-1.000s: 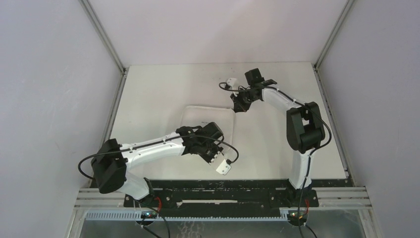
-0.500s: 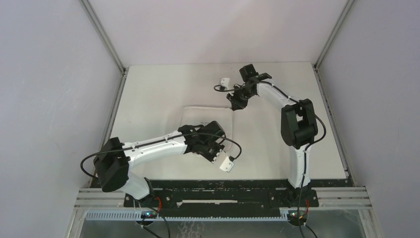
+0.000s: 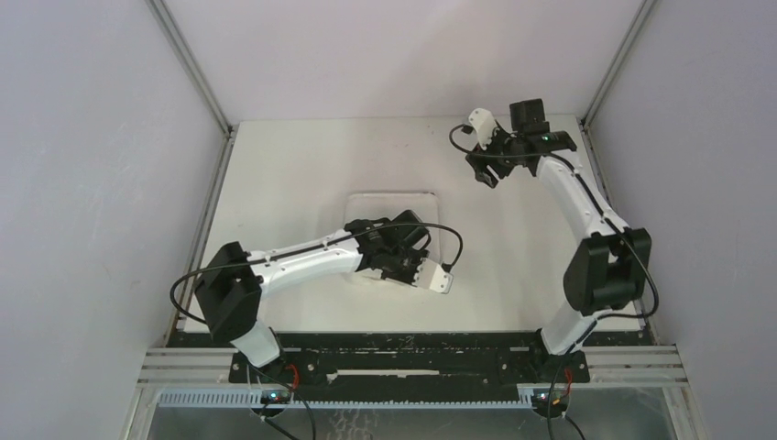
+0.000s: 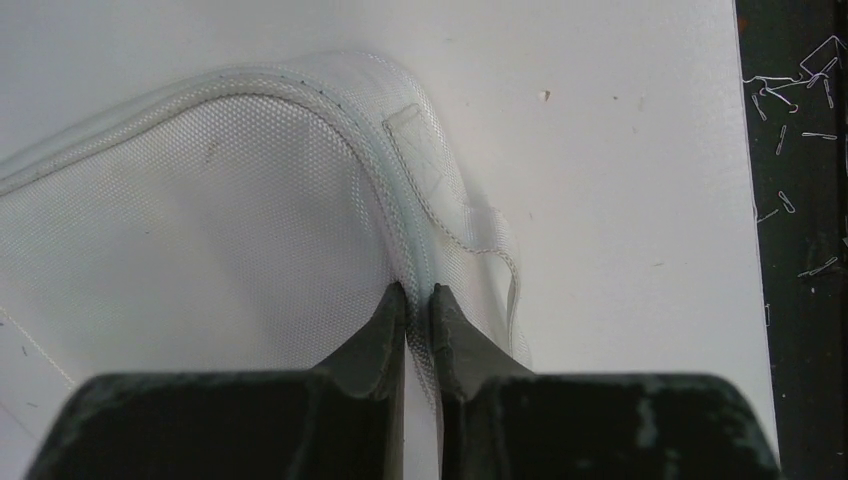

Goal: Organize the medicine kit

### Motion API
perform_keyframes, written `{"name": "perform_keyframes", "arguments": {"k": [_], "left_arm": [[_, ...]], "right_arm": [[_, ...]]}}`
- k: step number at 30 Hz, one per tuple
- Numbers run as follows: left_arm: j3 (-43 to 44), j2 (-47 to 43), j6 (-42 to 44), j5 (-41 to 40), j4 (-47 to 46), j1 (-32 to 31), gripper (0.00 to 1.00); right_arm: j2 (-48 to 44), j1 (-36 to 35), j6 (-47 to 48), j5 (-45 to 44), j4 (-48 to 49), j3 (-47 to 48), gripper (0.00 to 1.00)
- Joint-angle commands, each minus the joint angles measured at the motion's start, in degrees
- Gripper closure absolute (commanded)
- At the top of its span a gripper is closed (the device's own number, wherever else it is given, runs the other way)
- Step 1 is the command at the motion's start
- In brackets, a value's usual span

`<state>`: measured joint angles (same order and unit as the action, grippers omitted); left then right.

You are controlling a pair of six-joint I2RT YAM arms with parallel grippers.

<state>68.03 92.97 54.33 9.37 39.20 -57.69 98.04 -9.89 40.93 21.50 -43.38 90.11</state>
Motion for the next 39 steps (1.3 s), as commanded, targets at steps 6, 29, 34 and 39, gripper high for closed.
{"name": "perform_keyframes", "arguments": {"k": [6,29,34,39], "left_arm": [[0.05,-3.81,-6.1,0.02,-2.23,3.02,0.6],[-21.57,-42.18,-41.67,-7.26,-33.31,43.58,0.0],[-27.03,-47.12,-49.21,-8.8,-38.87,51.77,0.0],[-29.12,-49.98,-53.13,-7.67,-39.2,58.44,0.0]], "right_arm": [[-14.5,1.19,-10.06,-10.68,1.66,-9.93,0.21],[-33.47,9.55,-29.78,-15.81,7.94,-23.48,0.0],[-36.61,11.05,-31.59,-14.79,11.27,-27.36,0.0],[-42.38,11.25,-32.54,-12.73,14.44,-33.36,0.0]]}}
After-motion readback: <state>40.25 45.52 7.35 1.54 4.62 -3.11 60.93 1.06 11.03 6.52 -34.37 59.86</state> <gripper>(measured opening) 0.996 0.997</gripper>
